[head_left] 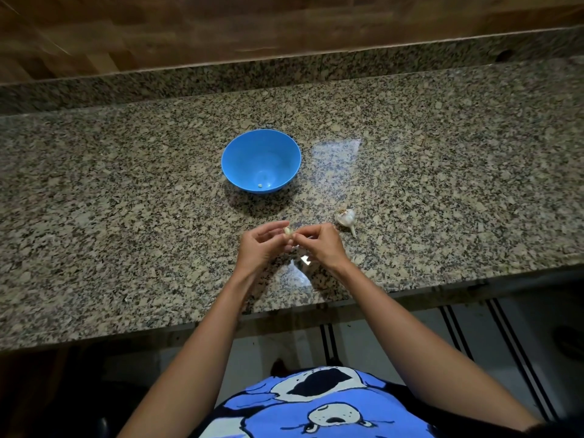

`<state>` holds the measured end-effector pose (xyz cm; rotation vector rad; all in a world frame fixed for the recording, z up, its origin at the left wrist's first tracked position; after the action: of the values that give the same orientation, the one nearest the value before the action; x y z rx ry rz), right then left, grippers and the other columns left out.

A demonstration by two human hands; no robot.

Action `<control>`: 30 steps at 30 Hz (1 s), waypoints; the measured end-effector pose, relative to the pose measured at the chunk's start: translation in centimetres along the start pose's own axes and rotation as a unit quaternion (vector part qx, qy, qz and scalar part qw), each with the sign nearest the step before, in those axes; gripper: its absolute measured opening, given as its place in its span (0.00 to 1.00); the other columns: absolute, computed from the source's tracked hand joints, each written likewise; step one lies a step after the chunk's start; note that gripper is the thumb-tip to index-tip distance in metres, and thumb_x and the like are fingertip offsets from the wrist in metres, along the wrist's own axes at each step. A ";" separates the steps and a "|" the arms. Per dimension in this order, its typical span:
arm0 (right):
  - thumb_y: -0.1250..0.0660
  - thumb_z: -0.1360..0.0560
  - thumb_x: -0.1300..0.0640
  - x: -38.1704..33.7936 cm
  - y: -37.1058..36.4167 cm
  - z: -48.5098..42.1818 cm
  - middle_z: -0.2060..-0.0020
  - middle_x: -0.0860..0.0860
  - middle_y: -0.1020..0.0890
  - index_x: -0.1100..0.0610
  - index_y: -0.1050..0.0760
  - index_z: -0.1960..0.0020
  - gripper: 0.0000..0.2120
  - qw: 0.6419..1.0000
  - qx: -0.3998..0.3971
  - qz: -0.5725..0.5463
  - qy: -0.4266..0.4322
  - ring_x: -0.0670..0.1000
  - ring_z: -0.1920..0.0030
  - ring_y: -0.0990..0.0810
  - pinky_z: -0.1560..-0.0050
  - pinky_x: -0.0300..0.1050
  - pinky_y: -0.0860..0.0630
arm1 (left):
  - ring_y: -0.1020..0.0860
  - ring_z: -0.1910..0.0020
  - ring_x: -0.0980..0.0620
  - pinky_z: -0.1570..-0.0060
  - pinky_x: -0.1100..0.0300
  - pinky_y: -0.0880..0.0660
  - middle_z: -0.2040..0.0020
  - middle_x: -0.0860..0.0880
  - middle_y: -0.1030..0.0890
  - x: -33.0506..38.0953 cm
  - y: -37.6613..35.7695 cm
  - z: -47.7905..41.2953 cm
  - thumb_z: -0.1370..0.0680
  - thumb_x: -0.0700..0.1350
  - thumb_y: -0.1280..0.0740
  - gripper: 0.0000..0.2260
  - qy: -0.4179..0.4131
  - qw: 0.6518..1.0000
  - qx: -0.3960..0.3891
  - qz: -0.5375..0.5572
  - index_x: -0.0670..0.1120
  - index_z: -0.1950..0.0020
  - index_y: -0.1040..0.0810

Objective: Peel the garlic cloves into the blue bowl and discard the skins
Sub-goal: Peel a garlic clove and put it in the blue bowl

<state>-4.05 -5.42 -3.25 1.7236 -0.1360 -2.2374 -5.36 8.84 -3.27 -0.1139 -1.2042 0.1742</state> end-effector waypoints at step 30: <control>0.34 0.25 0.64 4.0 5.1 1.6 0.58 0.53 0.16 0.61 0.20 0.48 0.08 0.970 0.204 -0.034 -0.129 0.50 0.60 0.18 0.56 0.46 0.19 | 0.57 0.23 0.49 0.27 0.55 0.58 0.23 0.48 0.57 -3.2 -4.5 -0.3 0.17 0.51 0.50 0.25 -0.066 0.851 -0.017 -0.521 0.48 0.22 0.54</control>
<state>-5.57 -11.68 -5.19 1.6263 -0.6454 -2.6180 -5.82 3.79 -5.50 0.5362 -1.2558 -0.8079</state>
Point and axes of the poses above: each hand's wrist, its own z-axis away from the middle knuckle, its own y-axis out of the back of the hand, x = y × z, the point moved 3 cm from there along -z, towards the middle knuckle
